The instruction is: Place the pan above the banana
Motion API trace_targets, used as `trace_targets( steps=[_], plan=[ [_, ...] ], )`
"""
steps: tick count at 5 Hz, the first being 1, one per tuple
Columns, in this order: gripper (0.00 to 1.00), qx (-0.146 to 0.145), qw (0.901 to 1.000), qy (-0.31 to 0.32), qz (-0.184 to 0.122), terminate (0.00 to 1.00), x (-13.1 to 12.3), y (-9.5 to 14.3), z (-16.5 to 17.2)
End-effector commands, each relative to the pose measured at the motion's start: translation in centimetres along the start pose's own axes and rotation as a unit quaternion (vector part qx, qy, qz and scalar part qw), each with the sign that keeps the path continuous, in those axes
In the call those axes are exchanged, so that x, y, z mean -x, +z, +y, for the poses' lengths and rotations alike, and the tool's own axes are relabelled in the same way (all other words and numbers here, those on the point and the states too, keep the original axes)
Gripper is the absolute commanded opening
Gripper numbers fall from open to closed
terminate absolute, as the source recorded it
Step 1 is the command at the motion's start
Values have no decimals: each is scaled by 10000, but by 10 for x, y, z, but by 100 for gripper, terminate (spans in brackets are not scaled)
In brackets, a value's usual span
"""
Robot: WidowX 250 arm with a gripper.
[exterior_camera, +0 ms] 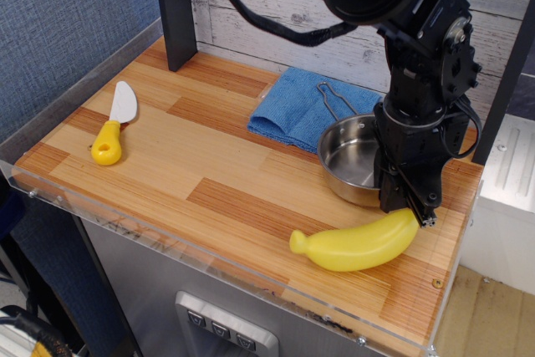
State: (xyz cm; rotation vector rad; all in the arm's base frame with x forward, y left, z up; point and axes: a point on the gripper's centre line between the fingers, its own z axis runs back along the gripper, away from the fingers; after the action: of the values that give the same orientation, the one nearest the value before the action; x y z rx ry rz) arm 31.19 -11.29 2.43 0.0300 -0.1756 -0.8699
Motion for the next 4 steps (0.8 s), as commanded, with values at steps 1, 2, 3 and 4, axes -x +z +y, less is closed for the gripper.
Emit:
trace_targets(
  steps=[1,2,3,4],
  plan=[
    [100,-12,9999,-32,-98,0,1,7,-2],
    [100,-55,10000,4,-48,0,3,10,1],
    [100,-100,9999,-11,-36,0,4,13,1],
    [100,-154,9998,19,-115,0,5,19,3]
  ],
)
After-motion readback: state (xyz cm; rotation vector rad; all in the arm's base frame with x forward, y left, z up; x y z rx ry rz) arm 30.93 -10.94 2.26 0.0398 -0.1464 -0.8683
